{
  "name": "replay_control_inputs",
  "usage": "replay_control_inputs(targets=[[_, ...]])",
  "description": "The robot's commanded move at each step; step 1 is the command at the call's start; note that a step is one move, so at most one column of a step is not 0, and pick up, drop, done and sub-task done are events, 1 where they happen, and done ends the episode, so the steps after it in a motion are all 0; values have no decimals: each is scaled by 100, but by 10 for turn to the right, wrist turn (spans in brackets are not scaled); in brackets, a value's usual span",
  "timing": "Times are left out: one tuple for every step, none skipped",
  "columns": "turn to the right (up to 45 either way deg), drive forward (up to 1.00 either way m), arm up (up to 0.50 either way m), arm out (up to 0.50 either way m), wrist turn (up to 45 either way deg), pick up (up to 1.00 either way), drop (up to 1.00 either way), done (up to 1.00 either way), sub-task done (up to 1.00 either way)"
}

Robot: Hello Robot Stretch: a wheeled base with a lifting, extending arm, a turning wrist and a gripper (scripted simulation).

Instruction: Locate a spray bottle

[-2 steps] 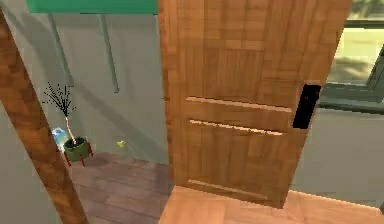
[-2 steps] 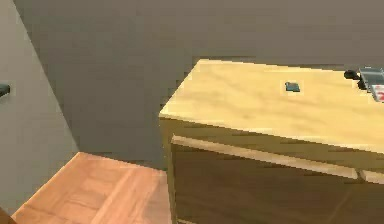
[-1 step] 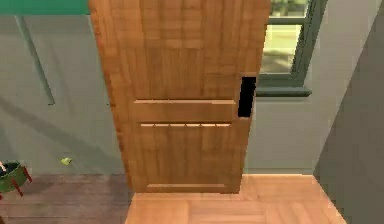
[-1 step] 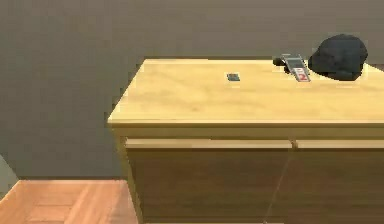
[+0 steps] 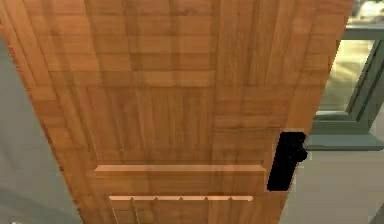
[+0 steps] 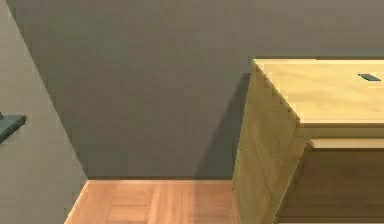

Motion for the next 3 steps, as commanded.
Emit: replay_control_inputs(targets=[[-420,0,0,0,0,0,0,0,0],[0,40,0,0,0,0,0,0,0],[-450,0,0,0,0,0,0,0,0]])
